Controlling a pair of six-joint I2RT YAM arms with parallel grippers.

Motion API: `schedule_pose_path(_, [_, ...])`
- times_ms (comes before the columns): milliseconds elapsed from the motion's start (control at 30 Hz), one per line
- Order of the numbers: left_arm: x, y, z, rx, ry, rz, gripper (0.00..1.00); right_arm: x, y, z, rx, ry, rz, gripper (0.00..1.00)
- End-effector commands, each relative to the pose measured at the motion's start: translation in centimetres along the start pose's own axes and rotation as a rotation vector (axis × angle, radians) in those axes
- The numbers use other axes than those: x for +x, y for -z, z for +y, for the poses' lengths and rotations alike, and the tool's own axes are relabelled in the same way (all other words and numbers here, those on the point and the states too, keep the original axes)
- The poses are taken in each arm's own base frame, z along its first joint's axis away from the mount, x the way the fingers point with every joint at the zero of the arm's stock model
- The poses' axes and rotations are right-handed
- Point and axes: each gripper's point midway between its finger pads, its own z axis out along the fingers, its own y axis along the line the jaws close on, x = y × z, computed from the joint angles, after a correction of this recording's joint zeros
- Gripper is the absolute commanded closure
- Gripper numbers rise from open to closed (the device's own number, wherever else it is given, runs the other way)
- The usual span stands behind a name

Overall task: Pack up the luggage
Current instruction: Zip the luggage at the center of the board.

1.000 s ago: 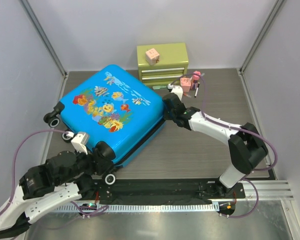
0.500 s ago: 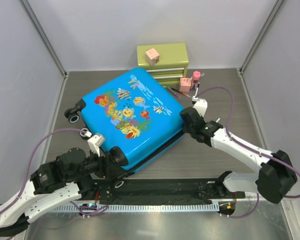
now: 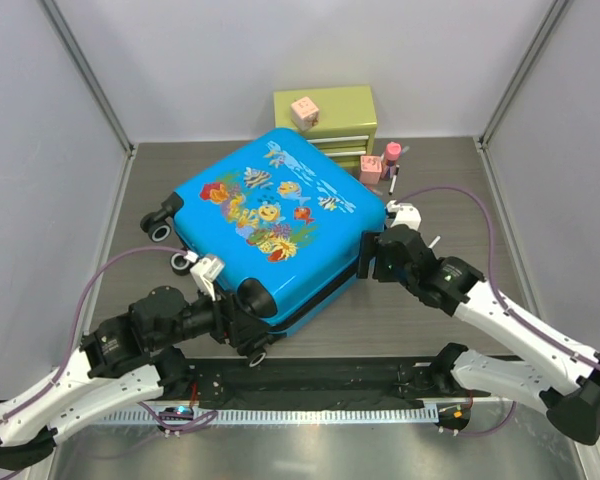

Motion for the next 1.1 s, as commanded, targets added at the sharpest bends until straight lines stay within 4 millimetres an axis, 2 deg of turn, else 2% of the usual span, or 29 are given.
schedule_pose_path(0, [-6.7, 1.4, -5.7, 0.213, -0.016, -0.261, 1.00, -3.8, 3.9, 0.1, -0.048, -0.011, -0.102, 0.18])
schedule_pose_path(133, [-6.7, 1.7, -6.0, 0.230, -0.004, -0.266, 1.00, -5.3, 5.7, -0.1, -0.058, -0.016, -0.143, 0.16])
schedule_pose_path(267, [-7.2, 2.1, -6.5, 0.251, 0.000, -0.284, 1.00, -5.7, 6.2, -0.4, -0.046, -0.013, -0.149, 0.15])
schedule_pose_path(600, [-7.9, 2.3, -7.5, 0.285, 0.001, -0.299, 1.00, -5.2, 6.0, -0.8, -0.036, -0.017, -0.142, 0.14])
schedule_pose_path(800, [-9.0, 3.5, -8.4, 0.304, -0.005, -0.335, 1.00, -4.6, 5.6, -1.5, -0.009, -0.020, -0.139, 0.14])
schedule_pose_path(1067, [-9.5, 3.8, -9.3, 0.348, 0.007, -0.354, 1.00, -4.5, 5.1, -2.0, 0.017, -0.013, -0.133, 0.12])
